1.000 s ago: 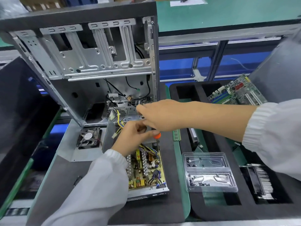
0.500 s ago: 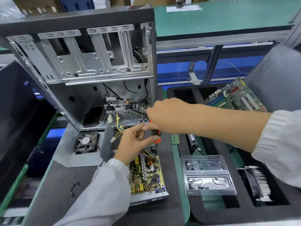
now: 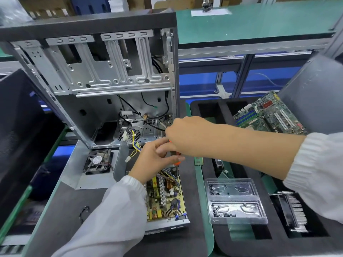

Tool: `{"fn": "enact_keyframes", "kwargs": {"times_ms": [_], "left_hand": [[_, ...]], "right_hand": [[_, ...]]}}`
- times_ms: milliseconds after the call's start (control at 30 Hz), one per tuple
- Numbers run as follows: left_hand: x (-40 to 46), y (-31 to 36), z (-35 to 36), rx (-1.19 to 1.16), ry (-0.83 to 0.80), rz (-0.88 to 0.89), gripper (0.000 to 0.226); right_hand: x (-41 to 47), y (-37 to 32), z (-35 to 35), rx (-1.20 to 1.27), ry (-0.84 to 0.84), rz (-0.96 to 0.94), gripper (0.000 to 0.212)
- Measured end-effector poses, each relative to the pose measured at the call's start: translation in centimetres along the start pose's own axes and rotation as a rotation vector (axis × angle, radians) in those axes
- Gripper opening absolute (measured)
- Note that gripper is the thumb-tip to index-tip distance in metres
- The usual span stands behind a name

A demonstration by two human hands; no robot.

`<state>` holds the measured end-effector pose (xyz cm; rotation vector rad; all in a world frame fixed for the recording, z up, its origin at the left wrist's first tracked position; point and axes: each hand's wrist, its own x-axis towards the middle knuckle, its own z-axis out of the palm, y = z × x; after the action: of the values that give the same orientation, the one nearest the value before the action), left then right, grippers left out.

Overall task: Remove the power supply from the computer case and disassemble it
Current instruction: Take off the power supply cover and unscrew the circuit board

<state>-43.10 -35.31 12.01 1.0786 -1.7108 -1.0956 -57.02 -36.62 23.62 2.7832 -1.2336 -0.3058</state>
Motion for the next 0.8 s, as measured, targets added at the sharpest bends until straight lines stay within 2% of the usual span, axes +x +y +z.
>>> {"fn": "enact_keyframes", "kwargs": {"times_ms": [67,133,200,300,400,500,633,800], "left_hand": [[0.1,0.1,-0.2,-0.022,-0.023,-0.003,0.043],[0.0,-0.1,-0.8,-0.034,-0.046,-0.031,0.028],[-0.4,-0.7,-1.1,-0.008,-0.045,-0.054,0.035],[-0.9,-1.2,-0.9,-0.023,-0.012,-0.061,0.034],[-0.9,-1.2,-0.4,-0.041,0.049,-0.060,0.022],[-0.6,-1.3,-0.2,-0.074,0.046,-0.085,0.034],[-0.5,-1.2,-0.3,-0.070,0.024,-0.104,0.042],[-0.8,-1.3,-0.6,-0.032,-0.056,-0.093,0.035]], "right_hand": [[0.1,-0.2,0.1,-0.004,-0.037,-0.043,0.026],[-0.3,0.2,-0.2,0.040,-0.106,-0.110,0.020],[-0.7,0.8,-0.6,0.073,-0.178,-0.179,0.029],[-0.7,1.0,-1.1,0.105,-0.241,-0.248,0.041],[-0.4,1.2,-0.9,0.161,-0.199,-0.164,0.044],[0.0,0.4,-0.5,0.058,-0.065,-0.029,0.040],[0.1,-0.4,-0.2,-0.003,-0.088,-0.106,0.021],[-0.5,0.5,-0.7,0.055,-0.229,-0.261,0.040]]}}
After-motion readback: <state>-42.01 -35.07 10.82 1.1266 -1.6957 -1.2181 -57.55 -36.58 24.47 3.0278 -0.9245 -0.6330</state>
